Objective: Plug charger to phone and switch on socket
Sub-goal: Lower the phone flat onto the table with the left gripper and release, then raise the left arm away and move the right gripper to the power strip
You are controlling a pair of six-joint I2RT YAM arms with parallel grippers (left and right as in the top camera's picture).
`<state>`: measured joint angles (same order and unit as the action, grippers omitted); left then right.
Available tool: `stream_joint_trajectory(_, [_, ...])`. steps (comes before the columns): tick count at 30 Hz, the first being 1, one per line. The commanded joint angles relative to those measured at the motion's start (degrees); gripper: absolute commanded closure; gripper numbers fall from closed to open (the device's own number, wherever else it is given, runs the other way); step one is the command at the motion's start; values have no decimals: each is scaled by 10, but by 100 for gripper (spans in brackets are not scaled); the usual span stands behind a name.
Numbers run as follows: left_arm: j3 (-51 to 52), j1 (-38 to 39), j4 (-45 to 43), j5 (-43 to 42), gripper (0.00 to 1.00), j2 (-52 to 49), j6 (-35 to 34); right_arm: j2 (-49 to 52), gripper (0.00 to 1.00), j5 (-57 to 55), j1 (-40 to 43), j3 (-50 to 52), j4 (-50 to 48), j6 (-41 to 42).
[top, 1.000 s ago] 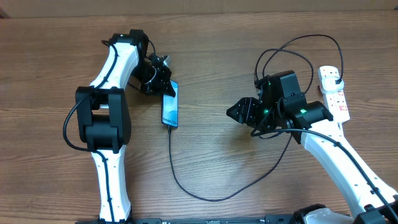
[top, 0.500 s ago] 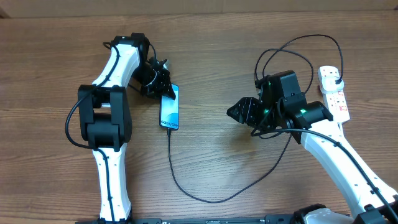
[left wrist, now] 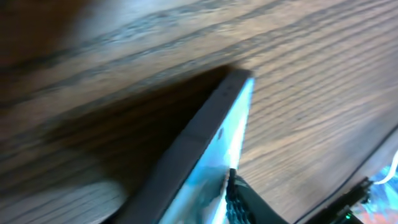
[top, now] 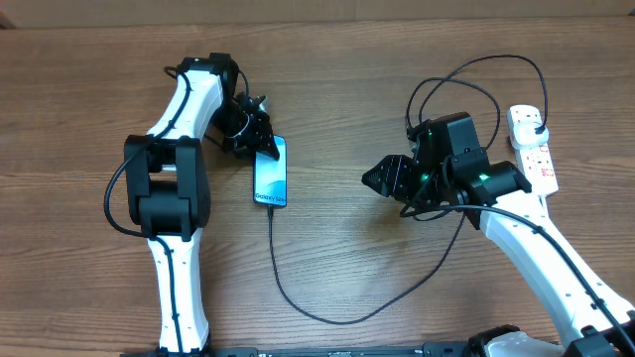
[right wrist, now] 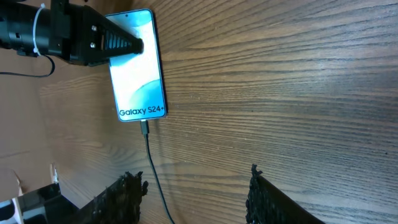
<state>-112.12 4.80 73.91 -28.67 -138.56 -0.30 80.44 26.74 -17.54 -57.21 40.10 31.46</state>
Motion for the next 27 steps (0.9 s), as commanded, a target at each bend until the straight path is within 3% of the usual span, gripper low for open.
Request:
stream_joint_trajectory(1, [-5, -1, 4, 42, 61, -2, -9, 4, 44, -4, 3, -1, -1, -5])
stream_joint_trajectory(9, [-5, -1, 3, 100, 57, -2, -10, 4, 43, -4, 3, -1, -1, -5])
stream_joint_trajectory(15, [-5, -5, 2, 139, 43, -2, -10, 4, 43, -3, 3, -1, -1, -5])
stream_joint_trajectory(21, [-25, -25, 6, 141, 42, -1, -10, 3, 43, -4, 3, -1, -2, -5])
stream_joint_trajectory(27, [-111, -33, 58, 143, 40, 15, -9, -3, 43, -1, 3, -2, -1, -11])
